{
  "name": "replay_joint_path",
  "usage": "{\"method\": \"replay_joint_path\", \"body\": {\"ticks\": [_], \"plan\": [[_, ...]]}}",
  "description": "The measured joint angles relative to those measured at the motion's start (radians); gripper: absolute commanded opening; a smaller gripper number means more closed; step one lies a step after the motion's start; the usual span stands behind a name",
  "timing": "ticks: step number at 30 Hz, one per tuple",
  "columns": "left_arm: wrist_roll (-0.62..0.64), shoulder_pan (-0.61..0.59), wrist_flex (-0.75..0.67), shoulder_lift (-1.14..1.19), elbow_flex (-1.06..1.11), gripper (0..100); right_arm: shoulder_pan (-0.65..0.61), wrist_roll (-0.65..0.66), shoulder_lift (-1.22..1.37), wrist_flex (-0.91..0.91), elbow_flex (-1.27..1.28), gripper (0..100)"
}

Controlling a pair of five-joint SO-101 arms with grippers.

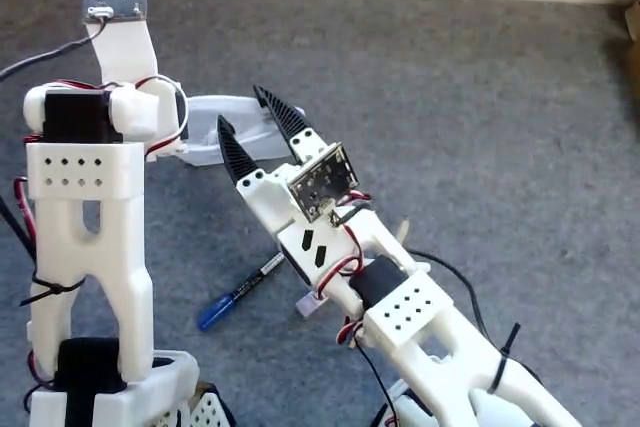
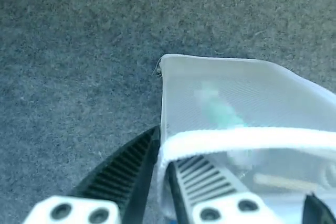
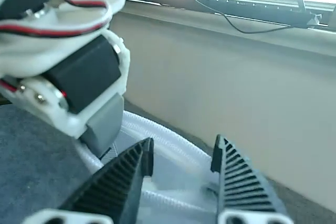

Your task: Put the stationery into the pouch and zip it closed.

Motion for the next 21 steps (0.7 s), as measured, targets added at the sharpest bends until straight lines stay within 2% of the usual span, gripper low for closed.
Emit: {"method": "replay_joint_path", "body": {"ticks": [10,21], "plan": [[0.000,-0.002,0.000,0.000,0.000,1,0.000,0.000,-0.267,0.390,-0.003,16.6],[0.000,-0.002,0.000,0.000,0.000,1,0.009,0.000,-0.299,0.844,-0.259,16.6]]}}
